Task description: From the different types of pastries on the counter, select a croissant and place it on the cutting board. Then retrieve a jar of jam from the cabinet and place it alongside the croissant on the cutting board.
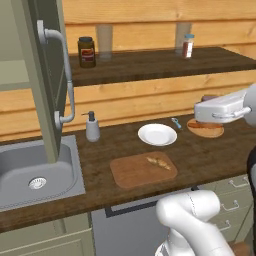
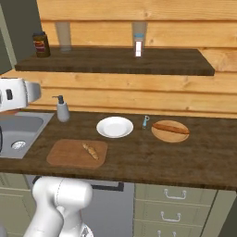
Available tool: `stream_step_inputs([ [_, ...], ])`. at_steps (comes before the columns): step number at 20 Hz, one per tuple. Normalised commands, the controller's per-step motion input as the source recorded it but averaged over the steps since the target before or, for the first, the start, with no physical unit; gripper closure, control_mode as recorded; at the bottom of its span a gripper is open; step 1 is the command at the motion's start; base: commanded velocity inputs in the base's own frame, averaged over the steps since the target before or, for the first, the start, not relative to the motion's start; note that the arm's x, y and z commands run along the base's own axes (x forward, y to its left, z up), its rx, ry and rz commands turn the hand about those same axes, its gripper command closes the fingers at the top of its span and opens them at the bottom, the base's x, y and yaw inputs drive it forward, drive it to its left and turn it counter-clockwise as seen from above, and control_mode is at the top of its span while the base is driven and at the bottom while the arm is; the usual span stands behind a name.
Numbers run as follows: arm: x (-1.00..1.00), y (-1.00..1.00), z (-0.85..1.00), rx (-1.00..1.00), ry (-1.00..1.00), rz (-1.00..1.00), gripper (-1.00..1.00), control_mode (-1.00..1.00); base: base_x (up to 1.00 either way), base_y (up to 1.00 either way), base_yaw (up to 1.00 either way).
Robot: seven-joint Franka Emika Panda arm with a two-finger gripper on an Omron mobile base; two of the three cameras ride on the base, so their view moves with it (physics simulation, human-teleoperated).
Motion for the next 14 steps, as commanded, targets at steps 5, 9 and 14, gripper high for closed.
stream_step_inputs([
  [5, -0.24, -0.02, -0.59, 0.00, 0.10, 0.00, 1.00, -1.00, 0.00, 0.00, 0.00],
  [9, 0.05, 0.00, -0.66, 0.00, 0.29, -0.03, 1.00, -1.00, 0.00, 0.00, 0.00],
  [14, 0.30, 0.00, -0.79, 0.00, 0.13, -0.02, 1.00, -1.00, 0.00, 0.00, 0.00],
])
